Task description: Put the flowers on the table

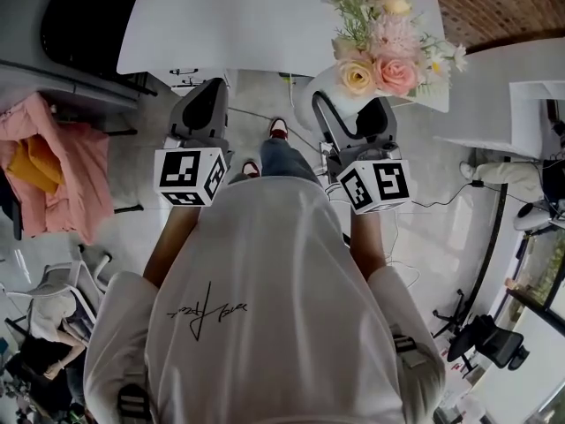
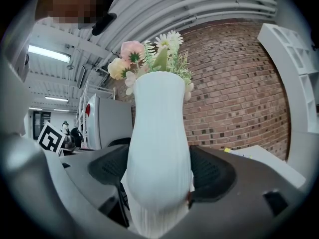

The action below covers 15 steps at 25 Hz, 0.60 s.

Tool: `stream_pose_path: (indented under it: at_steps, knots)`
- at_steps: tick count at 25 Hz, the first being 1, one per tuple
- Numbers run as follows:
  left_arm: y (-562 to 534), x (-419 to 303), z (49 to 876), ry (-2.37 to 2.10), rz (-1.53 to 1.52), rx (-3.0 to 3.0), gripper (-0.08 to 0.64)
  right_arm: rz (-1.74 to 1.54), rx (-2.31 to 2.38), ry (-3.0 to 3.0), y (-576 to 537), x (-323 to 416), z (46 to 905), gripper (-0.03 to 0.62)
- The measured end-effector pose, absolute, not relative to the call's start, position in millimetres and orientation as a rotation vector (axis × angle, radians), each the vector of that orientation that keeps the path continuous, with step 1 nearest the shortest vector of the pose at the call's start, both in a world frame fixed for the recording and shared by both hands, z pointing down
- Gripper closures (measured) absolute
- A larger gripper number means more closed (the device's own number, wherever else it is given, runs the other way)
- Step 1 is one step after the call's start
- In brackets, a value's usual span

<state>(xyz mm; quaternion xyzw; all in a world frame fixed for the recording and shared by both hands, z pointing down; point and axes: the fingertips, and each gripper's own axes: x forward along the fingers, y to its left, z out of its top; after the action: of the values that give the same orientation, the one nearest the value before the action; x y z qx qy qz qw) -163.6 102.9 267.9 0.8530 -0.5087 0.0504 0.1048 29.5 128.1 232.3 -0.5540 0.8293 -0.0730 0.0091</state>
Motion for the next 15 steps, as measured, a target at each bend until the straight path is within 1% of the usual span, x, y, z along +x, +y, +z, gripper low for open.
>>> stream_pose_path:
  at_steps: [15]
  knots:
    - [41, -131, 270, -1.488, 0.191, 2.524, 0.549, -0.269, -1.722, 2.593, 66, 57, 242, 0.187]
